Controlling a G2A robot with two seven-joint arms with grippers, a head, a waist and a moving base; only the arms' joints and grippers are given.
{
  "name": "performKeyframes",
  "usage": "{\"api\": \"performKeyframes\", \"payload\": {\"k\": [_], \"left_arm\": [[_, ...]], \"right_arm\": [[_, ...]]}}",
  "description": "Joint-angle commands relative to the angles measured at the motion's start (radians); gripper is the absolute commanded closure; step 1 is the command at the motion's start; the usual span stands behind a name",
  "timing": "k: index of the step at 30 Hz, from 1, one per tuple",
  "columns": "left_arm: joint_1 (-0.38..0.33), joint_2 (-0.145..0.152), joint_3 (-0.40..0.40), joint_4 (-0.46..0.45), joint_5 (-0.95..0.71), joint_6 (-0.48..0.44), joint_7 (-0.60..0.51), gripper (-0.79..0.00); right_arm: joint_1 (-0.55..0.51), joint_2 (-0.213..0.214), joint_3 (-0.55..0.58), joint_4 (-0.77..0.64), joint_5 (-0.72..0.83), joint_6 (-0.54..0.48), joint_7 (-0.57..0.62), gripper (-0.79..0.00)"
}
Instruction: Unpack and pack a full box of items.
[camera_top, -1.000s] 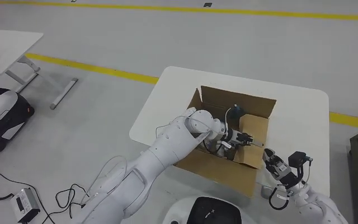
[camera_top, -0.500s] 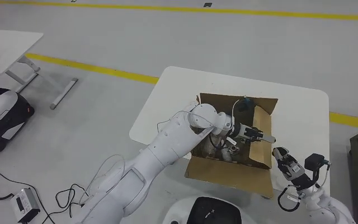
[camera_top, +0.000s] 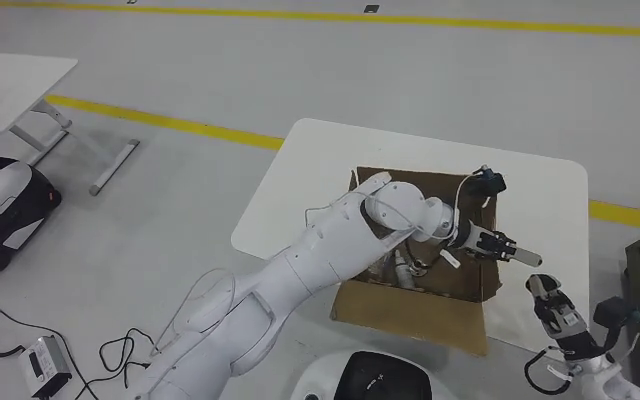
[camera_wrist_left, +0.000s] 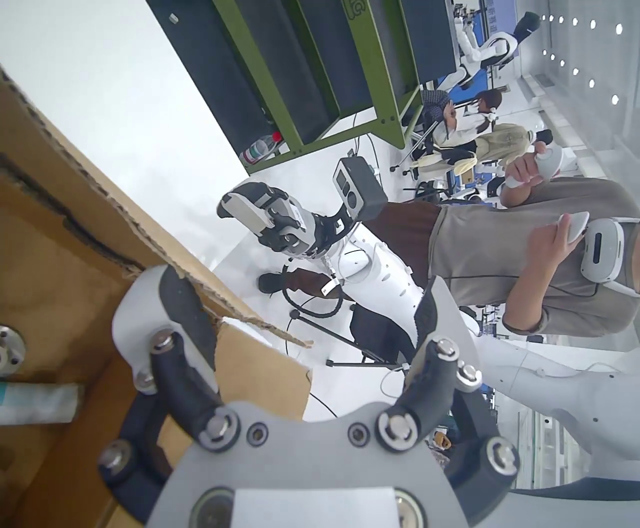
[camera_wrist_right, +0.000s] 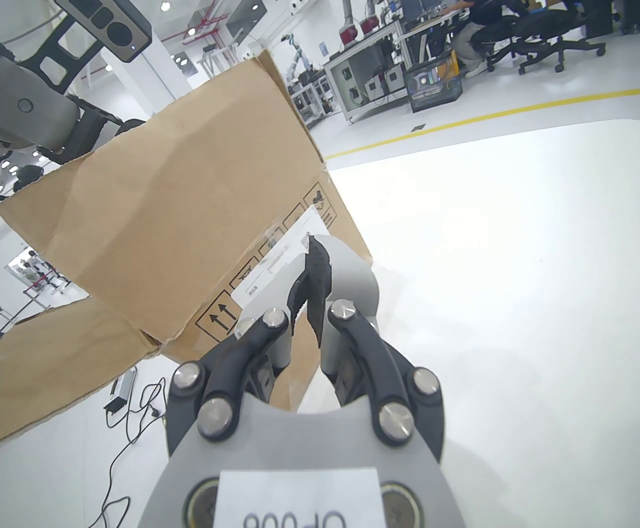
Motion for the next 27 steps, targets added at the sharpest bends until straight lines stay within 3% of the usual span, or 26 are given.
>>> {"api": "performKeyframes", "payload": {"k": [1,9,15,27], "left_arm": [[-0.019,-0.016,0.031,0.014,0.002,-0.002,0.013,-0.785],[-0.068,-0.095,0.16,0.129,0.03,0.019,0.103,-0.785],[-0.089,-0.145,0.212,0.21,0.024,0.0,0.12,-0.785],[-0.093,-0.197,0.248,0.32,0.073,-0.033,0.139,-0.785]], "right_arm": [[-0.02,0.005,0.031,-0.007,0.013,-0.002,0.0,-0.388],[-0.08,0.018,0.112,-0.032,0.071,-0.004,0.017,-0.502],[-0.103,0.02,0.136,-0.062,0.092,-0.004,0.026,-0.533],[-0.099,0.023,0.175,-0.063,0.219,0.026,0.107,-0.76]]}}
